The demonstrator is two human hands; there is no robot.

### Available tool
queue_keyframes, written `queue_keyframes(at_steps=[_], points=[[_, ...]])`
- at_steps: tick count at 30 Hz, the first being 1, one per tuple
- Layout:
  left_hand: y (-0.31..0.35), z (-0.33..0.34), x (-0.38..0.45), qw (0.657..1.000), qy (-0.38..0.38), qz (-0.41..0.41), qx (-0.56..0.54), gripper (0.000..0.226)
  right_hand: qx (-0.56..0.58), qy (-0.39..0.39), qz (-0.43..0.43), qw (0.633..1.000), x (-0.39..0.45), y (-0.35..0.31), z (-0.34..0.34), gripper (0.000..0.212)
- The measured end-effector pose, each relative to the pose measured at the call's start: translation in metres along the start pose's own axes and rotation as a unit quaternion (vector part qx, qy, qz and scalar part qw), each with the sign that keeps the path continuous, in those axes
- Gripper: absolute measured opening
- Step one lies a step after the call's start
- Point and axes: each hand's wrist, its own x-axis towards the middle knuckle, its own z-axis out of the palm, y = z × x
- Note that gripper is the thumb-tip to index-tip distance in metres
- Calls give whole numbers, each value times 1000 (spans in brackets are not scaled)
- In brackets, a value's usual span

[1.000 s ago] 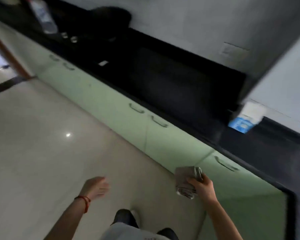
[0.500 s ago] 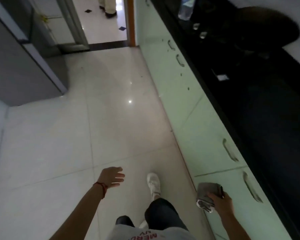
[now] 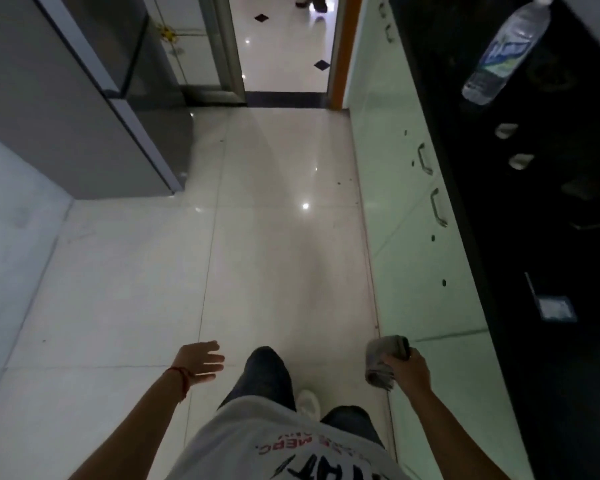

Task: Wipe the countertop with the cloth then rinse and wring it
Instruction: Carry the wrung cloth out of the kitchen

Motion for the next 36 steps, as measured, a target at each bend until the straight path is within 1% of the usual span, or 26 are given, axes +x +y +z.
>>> queue_keyframes(at_steps=[2,4,8,12,15,17,20,24,26,29,32,36], points=[[21,-2,17,999,4,-7,-33,17,4,-17,-24,1000,28,-46,7,37],[49,-4,39,999,13,-17,-43,21,1,-20,-42,999,59,-92,14,41],[118,-9,80,998,30,-27,-50,30,5,-14,-48,999,115,-175,27,47],[214,-11,115,998,28,-31,-45,27,-13,9,-27,1000,161,-244,29,45],[302,-3,140,999,18,-8,-32,17,-25,24,-20,999,197,-292,27,43],[361,9,154,1000,4,5,-18,16,-28,30,-12,999,220,-320,25,43],[445,30,175,999,-20,33,-8,17,-5,24,14,1000,258,-354,20,43],[546,59,212,998,-25,65,-1,16,-1,8,36,999,321,-403,16,37],[590,73,230,997,-17,69,-1,16,1,1,43,999,355,-435,12,32],[643,88,251,999,0,52,2,14,20,-1,58,998,403,-487,2,32],[690,99,268,999,13,34,5,16,22,-10,50,998,448,-552,-5,37],[756,109,290,999,28,31,-5,19,18,-16,12,1000,500,-646,-10,50]])
